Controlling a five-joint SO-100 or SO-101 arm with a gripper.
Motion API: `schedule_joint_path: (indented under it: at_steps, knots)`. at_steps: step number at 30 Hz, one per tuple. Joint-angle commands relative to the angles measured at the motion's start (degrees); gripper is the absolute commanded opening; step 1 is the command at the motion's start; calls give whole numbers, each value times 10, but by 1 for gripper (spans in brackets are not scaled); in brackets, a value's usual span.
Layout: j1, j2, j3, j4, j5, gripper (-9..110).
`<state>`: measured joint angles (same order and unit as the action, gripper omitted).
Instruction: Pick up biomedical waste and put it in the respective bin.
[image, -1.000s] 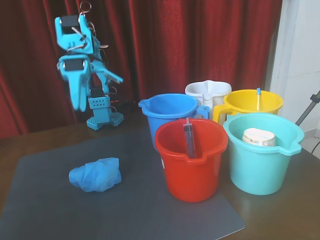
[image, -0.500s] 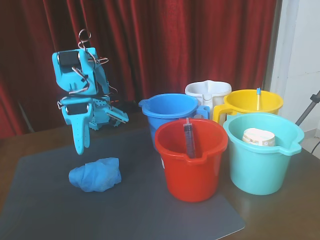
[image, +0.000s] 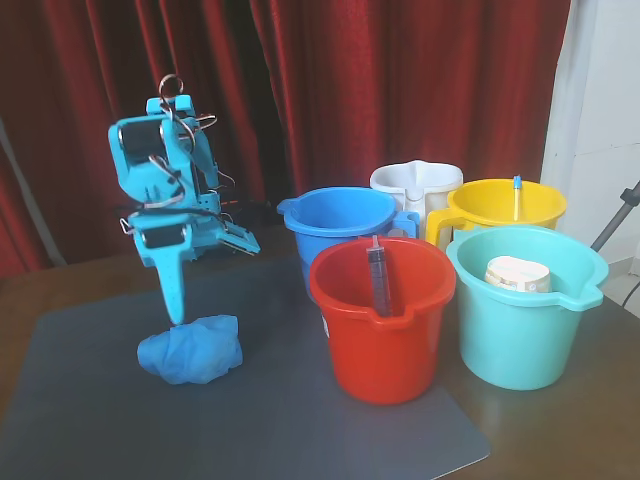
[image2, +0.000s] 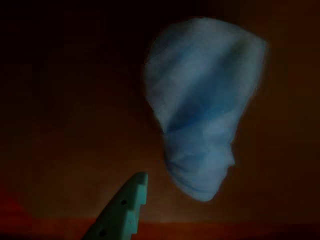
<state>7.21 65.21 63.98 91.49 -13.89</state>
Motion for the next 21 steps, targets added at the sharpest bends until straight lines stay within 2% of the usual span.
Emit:
schedule_joint_path:
  at_steps: [1, 10, 15, 21]
  knots:
    - [-5, 15, 14, 197, -4, 51]
    - [-5, 81, 186, 21, 2, 51]
    - [-7, 79, 200, -36, 8, 51]
    - [-90, 76, 200, -120, 139, 50]
